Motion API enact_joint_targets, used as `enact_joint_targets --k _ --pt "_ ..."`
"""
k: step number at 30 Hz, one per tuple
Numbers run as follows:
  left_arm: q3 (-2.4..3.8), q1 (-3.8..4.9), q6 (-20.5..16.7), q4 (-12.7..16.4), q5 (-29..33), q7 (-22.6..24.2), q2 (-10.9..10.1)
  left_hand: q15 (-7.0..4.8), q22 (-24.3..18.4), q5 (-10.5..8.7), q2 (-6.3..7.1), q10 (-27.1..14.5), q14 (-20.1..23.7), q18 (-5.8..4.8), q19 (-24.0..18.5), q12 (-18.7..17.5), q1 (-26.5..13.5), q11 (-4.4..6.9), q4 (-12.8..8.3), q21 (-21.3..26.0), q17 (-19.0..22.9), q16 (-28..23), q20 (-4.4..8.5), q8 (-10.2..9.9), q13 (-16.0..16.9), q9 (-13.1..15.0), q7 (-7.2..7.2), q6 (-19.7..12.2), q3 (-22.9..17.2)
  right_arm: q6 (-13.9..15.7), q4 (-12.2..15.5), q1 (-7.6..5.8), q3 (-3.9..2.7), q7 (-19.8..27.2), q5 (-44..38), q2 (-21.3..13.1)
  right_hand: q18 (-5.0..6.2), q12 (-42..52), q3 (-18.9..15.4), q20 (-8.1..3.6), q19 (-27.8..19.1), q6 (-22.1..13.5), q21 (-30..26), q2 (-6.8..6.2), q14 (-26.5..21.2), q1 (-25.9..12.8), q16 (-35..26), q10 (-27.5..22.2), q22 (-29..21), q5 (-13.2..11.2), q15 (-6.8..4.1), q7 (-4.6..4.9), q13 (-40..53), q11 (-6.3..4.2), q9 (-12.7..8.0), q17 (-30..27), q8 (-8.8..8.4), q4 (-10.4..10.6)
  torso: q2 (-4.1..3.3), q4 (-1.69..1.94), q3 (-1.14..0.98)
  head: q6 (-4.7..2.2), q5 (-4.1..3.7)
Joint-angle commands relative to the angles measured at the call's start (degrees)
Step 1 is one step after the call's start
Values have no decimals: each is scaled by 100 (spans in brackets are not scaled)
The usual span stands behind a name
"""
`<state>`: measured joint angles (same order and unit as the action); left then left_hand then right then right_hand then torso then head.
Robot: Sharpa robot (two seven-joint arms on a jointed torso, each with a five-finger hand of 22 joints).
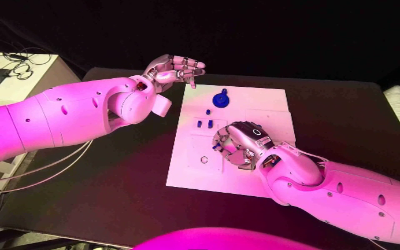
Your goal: Assemble the parts on the task board
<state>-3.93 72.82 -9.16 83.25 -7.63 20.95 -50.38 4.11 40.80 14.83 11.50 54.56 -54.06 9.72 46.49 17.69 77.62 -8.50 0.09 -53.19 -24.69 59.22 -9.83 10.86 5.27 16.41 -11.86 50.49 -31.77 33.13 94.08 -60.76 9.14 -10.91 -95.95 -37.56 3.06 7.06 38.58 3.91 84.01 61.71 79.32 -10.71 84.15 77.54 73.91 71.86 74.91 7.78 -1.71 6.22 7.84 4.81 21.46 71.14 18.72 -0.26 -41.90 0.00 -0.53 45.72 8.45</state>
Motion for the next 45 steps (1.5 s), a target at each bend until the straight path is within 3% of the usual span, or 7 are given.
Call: enact_joint_targets --k 1,14,32,45 --pt "5 4 69 -3 33 14 10 28 -5 4 -38 -21 14 86 29 25 -39 0 -5 29 5 -14 -7 17 -9 -5 9 38 34 73 8 14 8 -125 -139 -7 -39 8 48 -22 143 1 13 66 253 8 -7 283 480 38 -37 42 31 -236 7 3 30 -74 1 2 -3 1 0" --pt "5 4 78 -37 33 2 17 28 -17 4 -46 -28 17 86 40 31 -31 0 -4 43 8 -15 -6 22 -10 -7 9 41 38 147 94 16 7 -160 -178 -53 -43 6 51 -21 149 2 29 66 254 7 0 287 496 40 -37 41 33 -236 11 8 32 -80 -1 -9 -5 -10 2" --pt "5 3 73 -65 33 -4 24 29 -22 4 -49 -34 19 86 44 31 -30 -1 -3 49 9 -15 -6 23 -11 -9 9 41 41 -267 242 13 6 -101 -171 -131 -44 4 53 -21 151 4 35 66 256 5 9 290 503 40 -37 42 36 -236 15 16 33 -83 1 0 7 -14 -12" --pt "5 4 78 -53 33 -21 14 30 -29 4 -53 -42 21 85 49 32 -30 -3 0 58 11 -16 -6 23 -12 -11 8 39 44 -188 181 13 6 -390 -351 -80 -45 0 55 -20 153 5 42 68 256 -6 13 298 511 35 -36 42 41 -236 23 15 35 -87 -2 0 5 -2 -14"
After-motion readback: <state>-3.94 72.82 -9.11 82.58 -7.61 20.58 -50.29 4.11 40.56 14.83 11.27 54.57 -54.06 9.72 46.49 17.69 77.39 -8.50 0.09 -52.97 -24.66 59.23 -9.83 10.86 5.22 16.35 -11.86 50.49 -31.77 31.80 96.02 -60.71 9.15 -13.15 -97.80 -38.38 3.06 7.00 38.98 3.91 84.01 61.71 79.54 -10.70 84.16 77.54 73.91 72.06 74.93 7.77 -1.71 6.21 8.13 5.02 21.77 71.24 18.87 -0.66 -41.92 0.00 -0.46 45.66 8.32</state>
